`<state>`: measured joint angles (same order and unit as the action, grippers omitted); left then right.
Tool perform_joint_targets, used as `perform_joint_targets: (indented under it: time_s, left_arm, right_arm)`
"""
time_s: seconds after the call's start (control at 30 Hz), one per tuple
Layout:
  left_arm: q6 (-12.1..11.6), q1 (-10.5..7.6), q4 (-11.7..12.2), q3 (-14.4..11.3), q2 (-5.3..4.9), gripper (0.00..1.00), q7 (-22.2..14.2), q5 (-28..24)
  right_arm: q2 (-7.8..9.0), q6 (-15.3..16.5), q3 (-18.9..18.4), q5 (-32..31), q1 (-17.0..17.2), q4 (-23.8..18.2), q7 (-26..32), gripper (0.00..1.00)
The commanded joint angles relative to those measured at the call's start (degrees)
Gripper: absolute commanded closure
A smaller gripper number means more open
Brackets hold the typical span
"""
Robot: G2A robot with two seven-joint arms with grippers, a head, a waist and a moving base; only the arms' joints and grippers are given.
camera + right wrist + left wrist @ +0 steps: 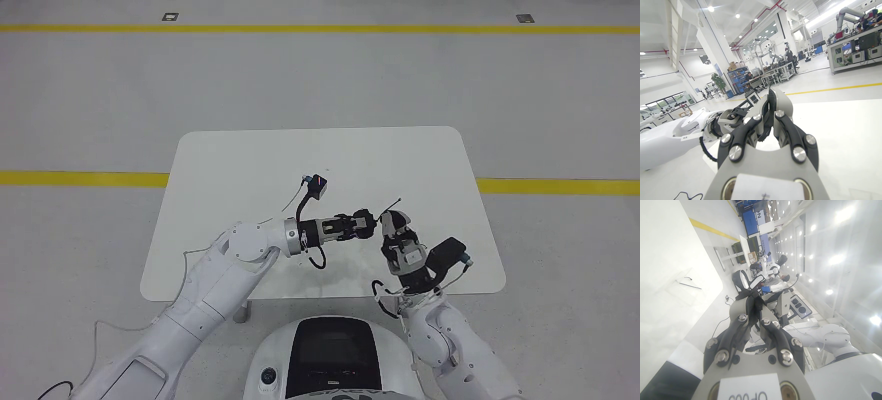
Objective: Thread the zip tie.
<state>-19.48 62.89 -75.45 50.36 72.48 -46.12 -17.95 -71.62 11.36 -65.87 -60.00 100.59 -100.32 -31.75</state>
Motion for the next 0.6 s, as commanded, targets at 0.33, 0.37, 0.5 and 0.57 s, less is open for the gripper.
perform_joint_targets:
  time_s: [0.33, 0.37, 0.5, 0.57]
  left_arm:
    - [0.00, 0.00, 0.00, 0.00, 0.00, 1.00, 0.00, 0.00]
    - [0.00, 0.00, 0.00, 0.00, 0.00, 1.00, 0.00, 0.00]
    - [0.00, 0.00, 0.00, 0.00, 0.00, 1.00, 0.00, 0.00]
    - [0.00, 0.00, 0.00, 0.00, 0.00, 1.00, 0.00, 0.00]
  right_arm:
    - [-0.28, -0.30, -0.82, 1.20, -0.11, 0.89, -0.40, 1.00]
    - [-0.29, -0.25, -0.88, 1.20, -0.09, 0.89, -0.39, 1.00]
    - [-0.35, -0.13, -1.04, 1.15, 0.02, 1.02, -0.34, 1.00]
    - [-0.39, -0.11, -1.08, 1.19, 0.02, 1.18, -0.32, 1.00]
